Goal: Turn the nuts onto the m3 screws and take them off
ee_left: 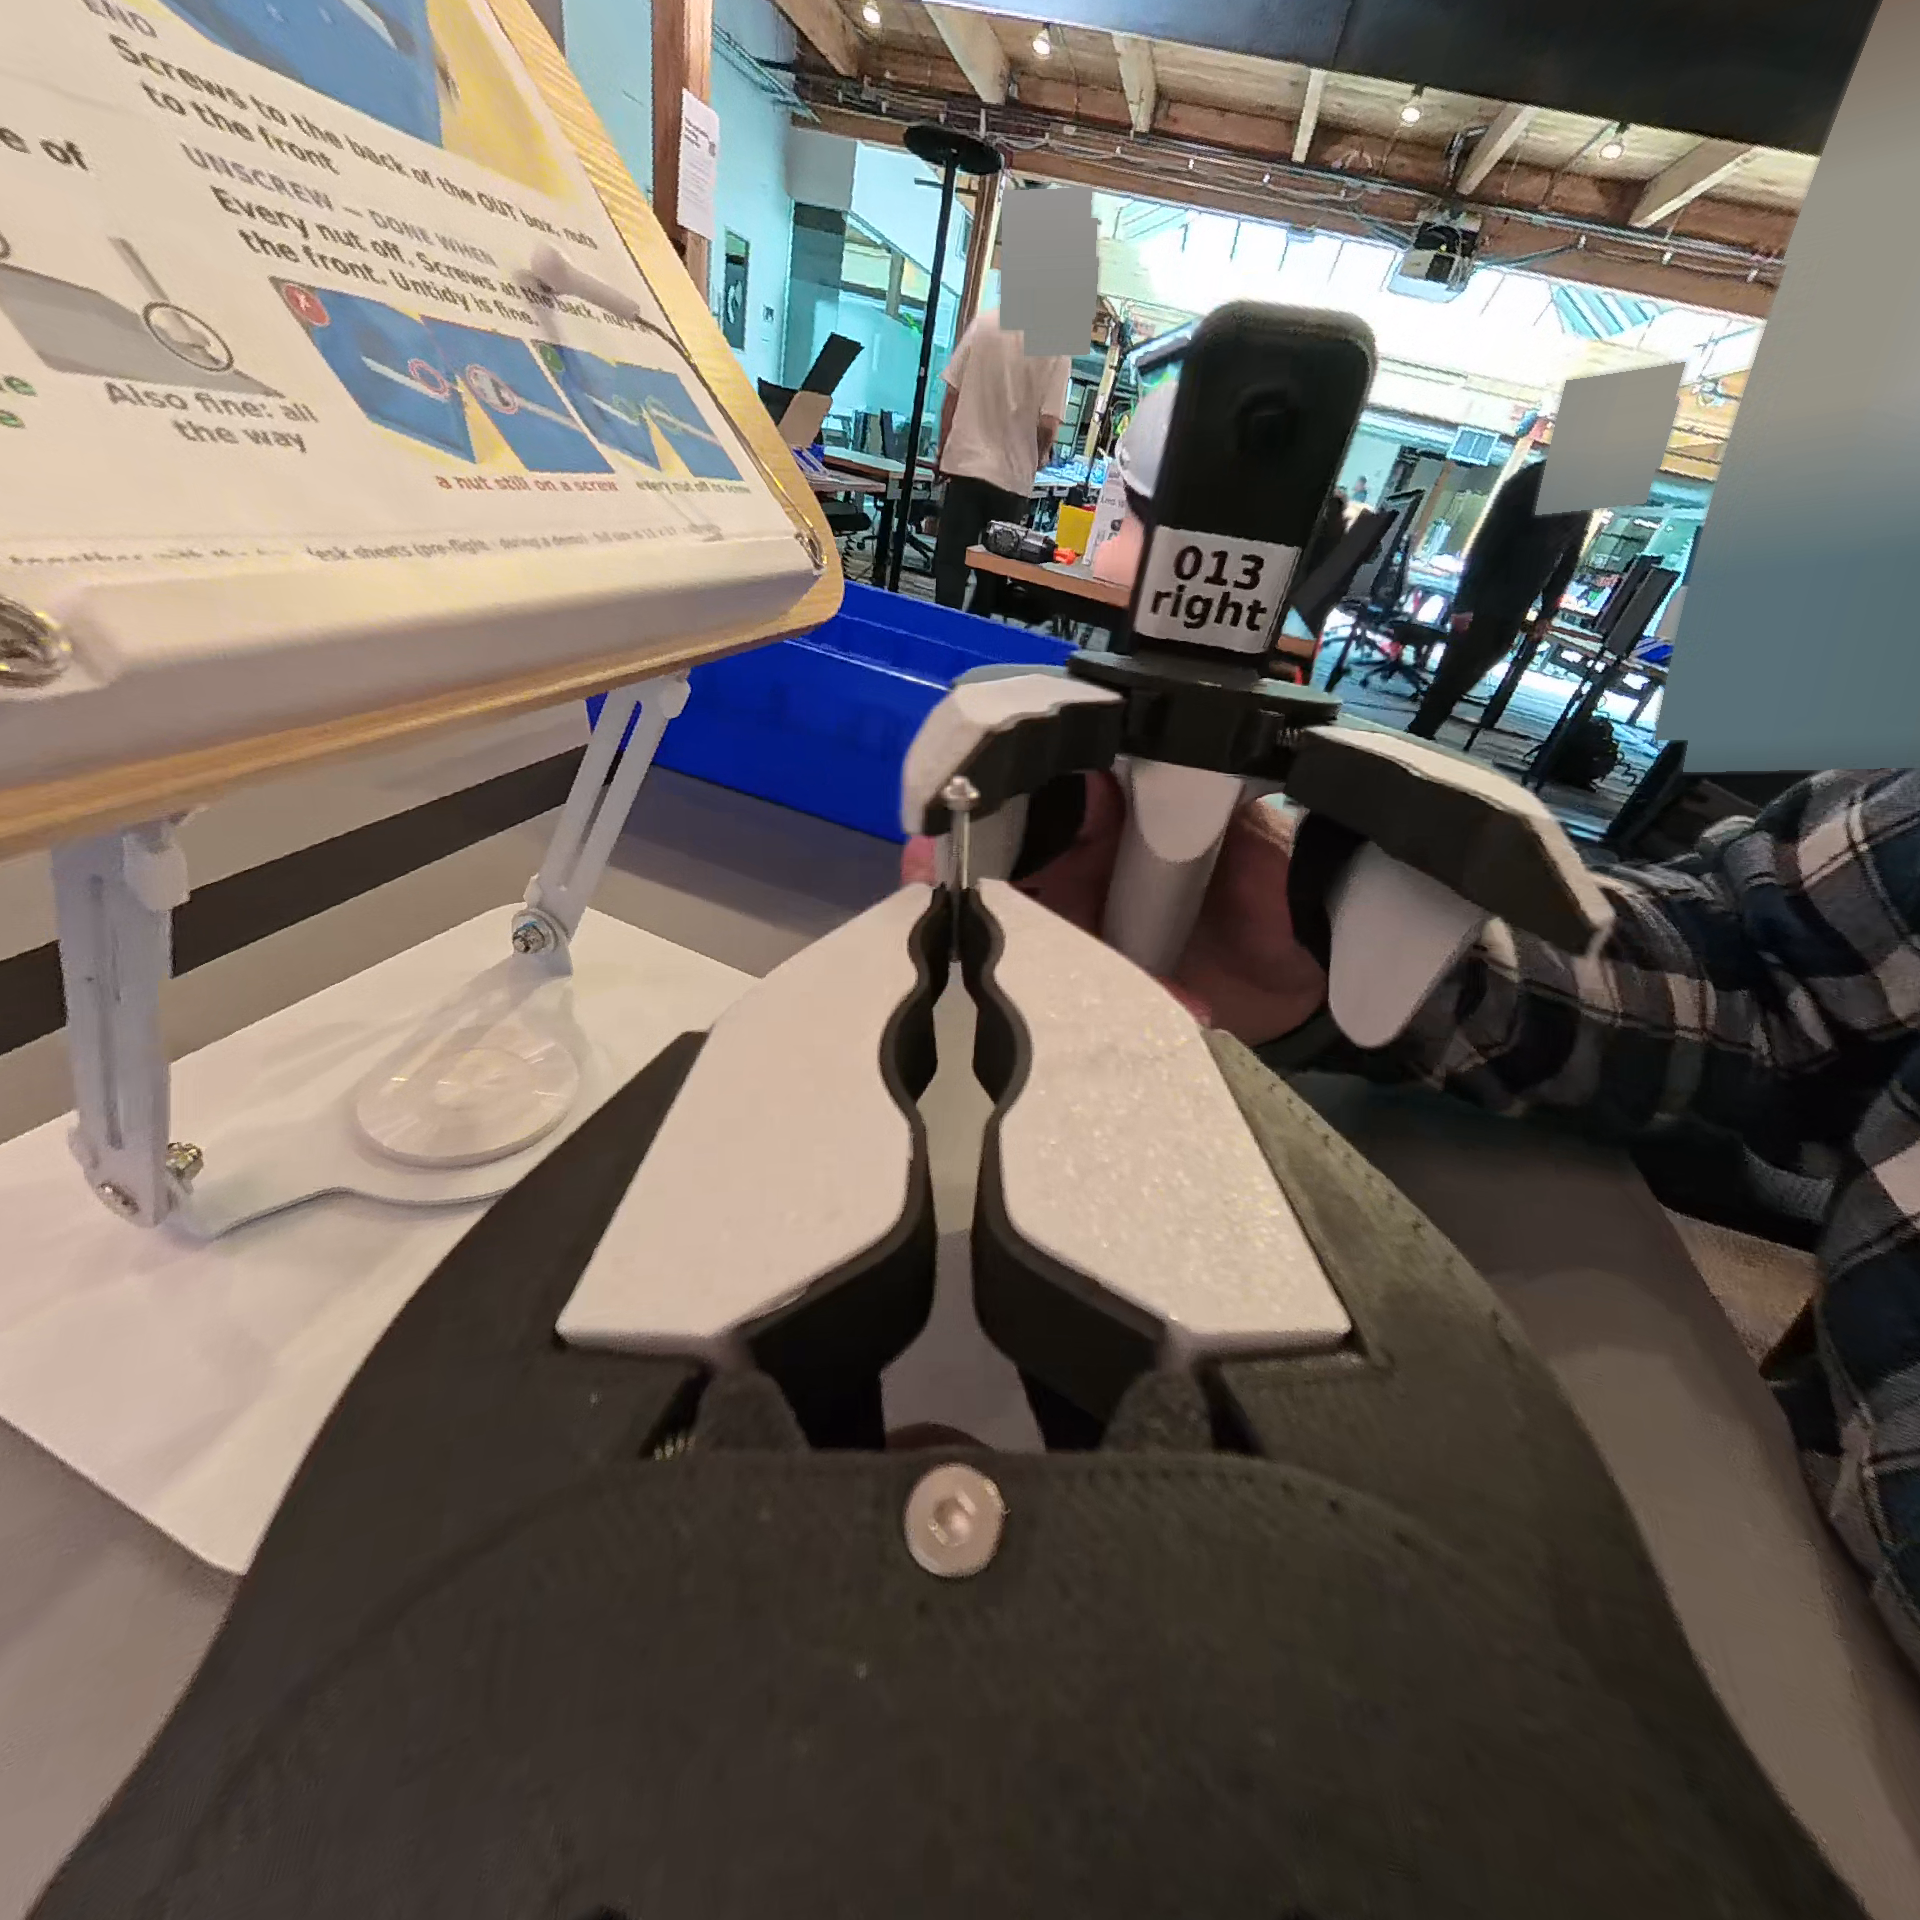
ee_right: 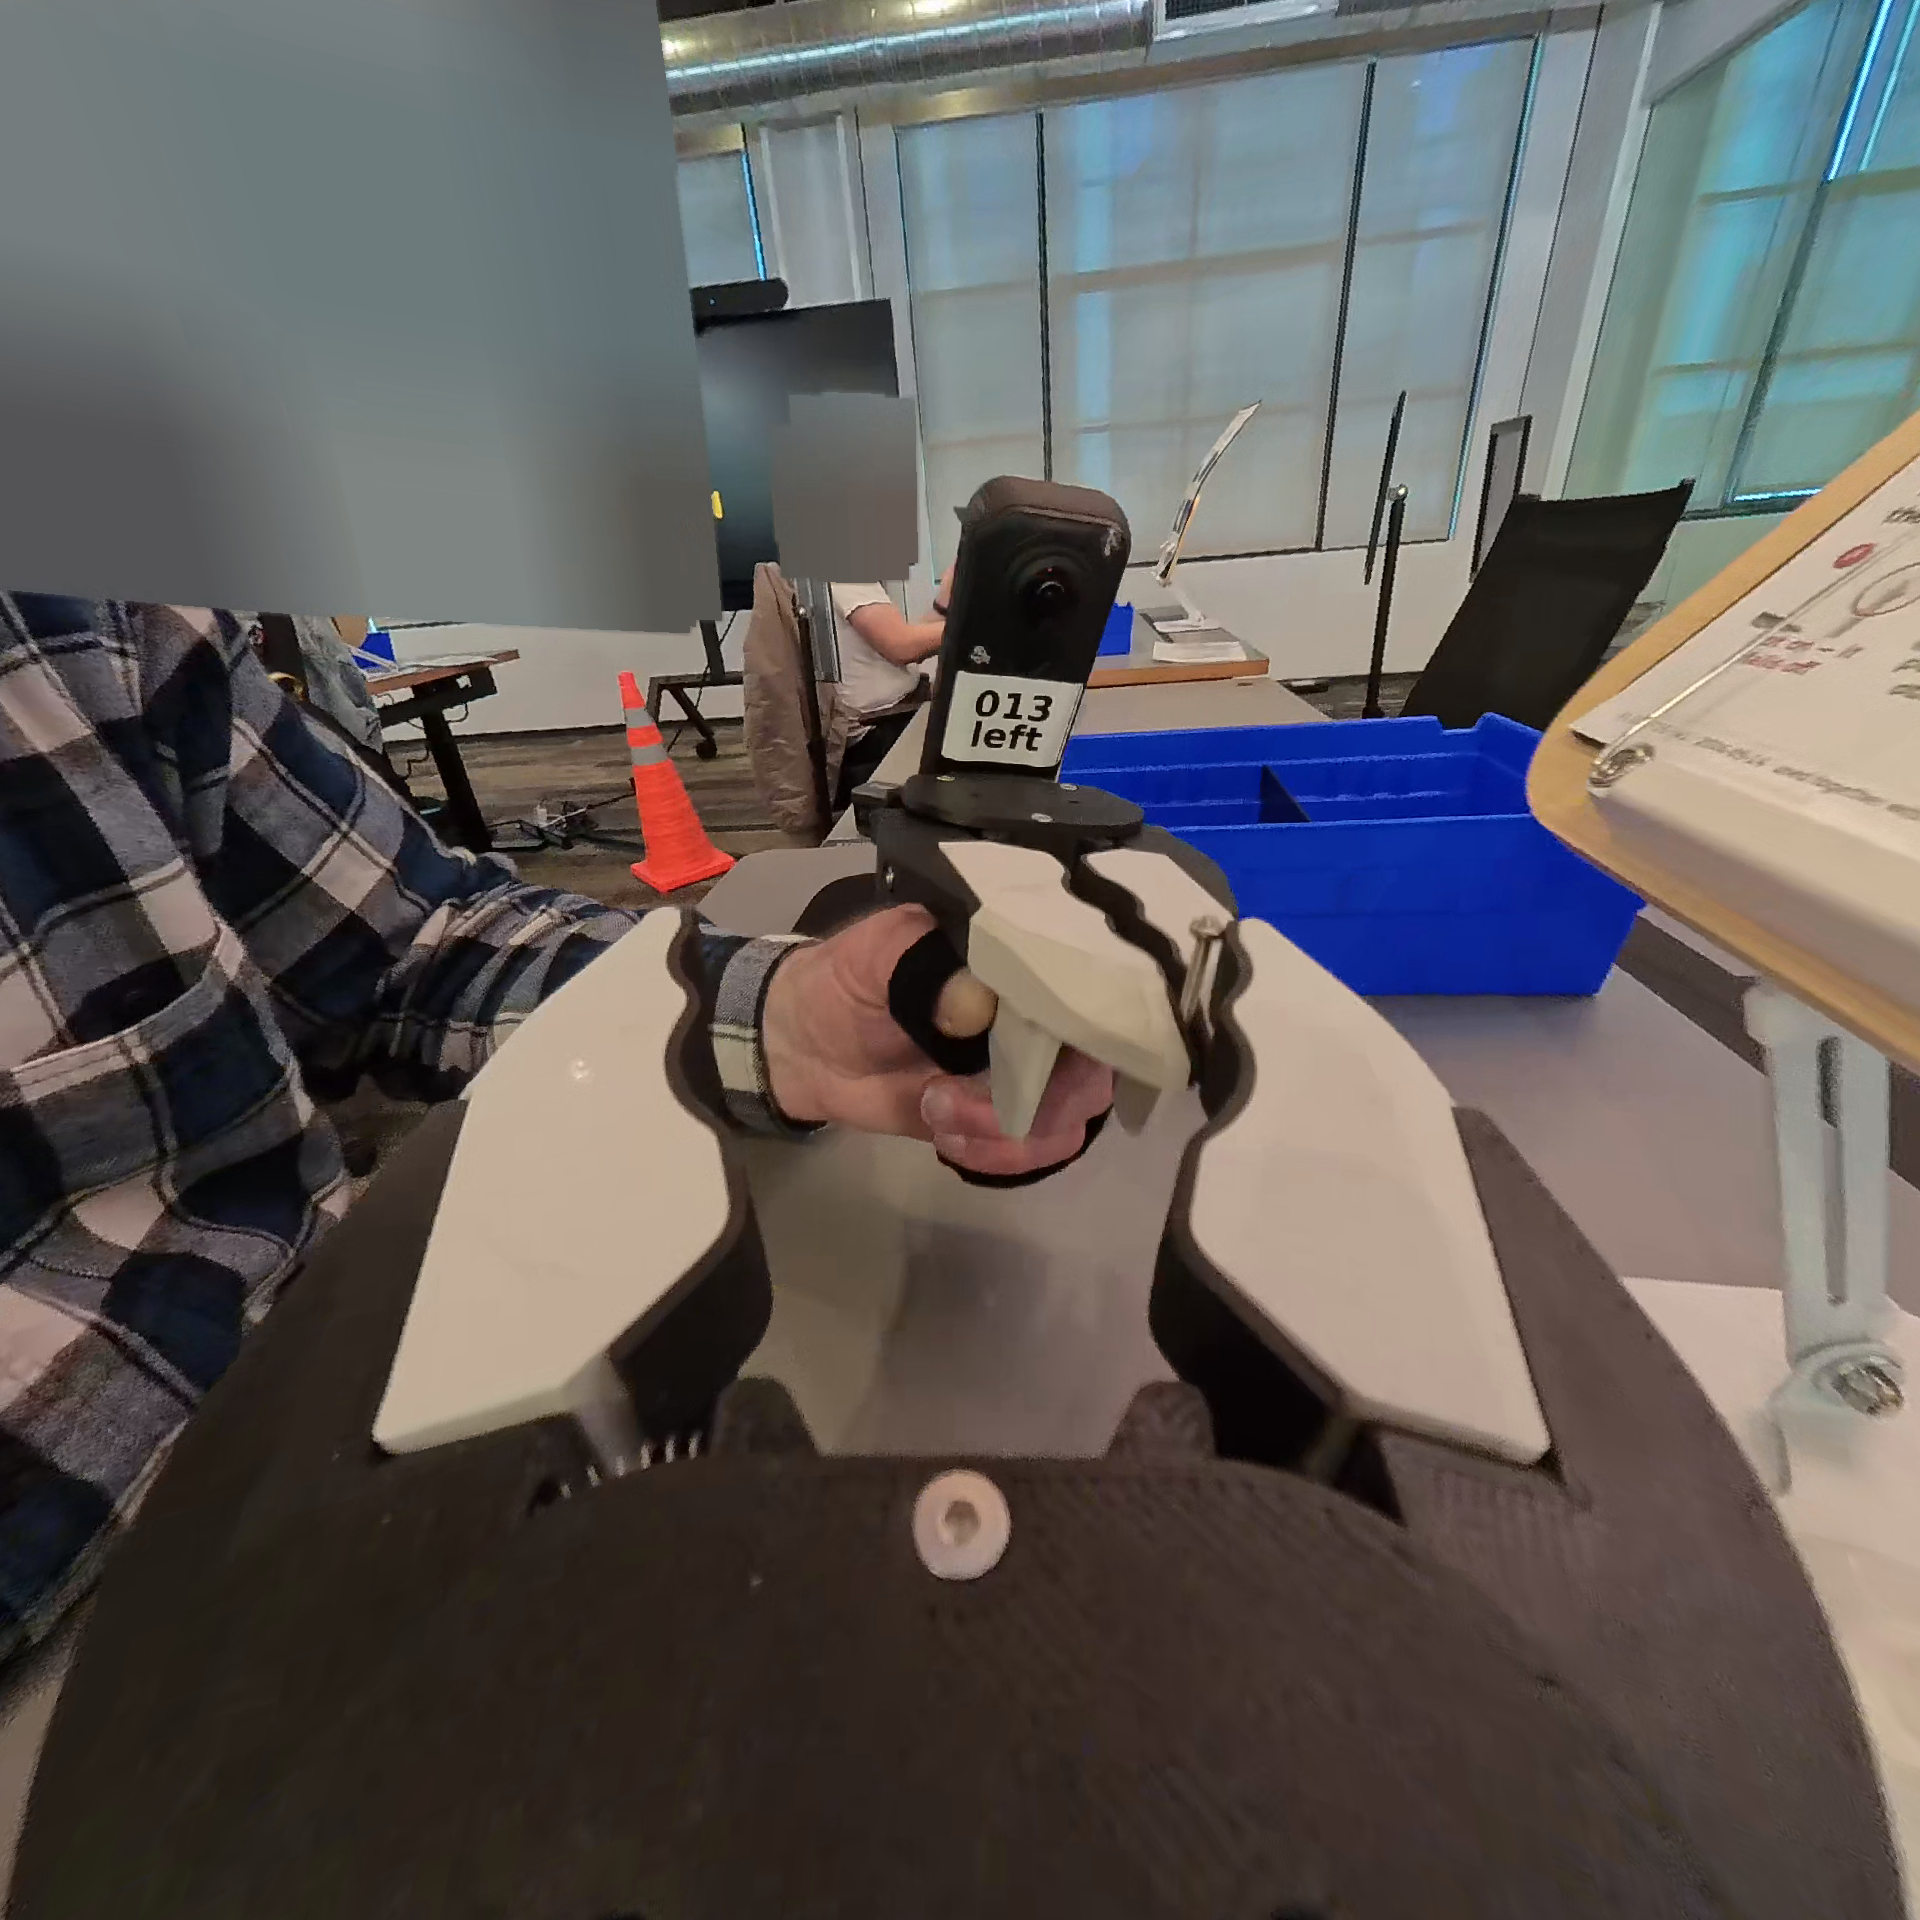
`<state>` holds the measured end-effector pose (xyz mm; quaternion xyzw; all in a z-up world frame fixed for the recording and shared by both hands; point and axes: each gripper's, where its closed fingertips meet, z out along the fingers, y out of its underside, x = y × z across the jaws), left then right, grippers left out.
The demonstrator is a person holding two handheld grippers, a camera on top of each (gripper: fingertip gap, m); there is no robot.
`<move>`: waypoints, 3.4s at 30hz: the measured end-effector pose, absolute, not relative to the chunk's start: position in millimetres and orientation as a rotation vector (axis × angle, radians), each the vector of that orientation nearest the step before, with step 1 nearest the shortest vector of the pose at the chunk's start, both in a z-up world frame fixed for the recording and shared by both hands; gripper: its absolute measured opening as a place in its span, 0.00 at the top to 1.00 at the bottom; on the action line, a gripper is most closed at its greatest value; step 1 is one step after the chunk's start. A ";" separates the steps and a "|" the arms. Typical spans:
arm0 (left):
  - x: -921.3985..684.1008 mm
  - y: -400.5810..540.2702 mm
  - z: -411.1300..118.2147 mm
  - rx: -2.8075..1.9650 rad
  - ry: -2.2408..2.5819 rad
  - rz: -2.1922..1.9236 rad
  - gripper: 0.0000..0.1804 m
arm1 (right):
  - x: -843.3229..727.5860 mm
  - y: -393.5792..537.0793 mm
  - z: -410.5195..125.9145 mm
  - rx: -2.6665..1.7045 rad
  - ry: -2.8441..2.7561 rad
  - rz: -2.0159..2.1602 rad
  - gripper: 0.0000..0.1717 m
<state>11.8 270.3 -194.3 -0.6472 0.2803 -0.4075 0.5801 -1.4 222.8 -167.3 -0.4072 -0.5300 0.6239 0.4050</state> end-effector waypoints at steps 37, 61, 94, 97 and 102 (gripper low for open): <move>41.0 281.0 -193.3 -1.540 0.650 -0.924 0.99 | 49.7 234.1 -163.2 -1.057 -1.281 1.524 0.59; 62.9 273.1 -193.8 -1.487 0.723 -0.974 0.90 | 79.8 288.8 -135.7 -1.168 -1.113 1.265 0.97; 64.0 282.2 -219.9 -1.584 0.758 -0.876 1.00 | 320.7 526.1 -336.2 -2.613 -0.753 0.306 0.94; 64.1 281.2 -218.0 -1.579 0.762 -0.871 1.00 | 324.7 529.6 -316.7 -2.536 -0.731 0.250 0.80; 62.7 281.8 -218.0 -1.578 0.756 -0.876 1.00 | 321.8 506.3 -250.0 -2.308 -0.753 0.262 0.83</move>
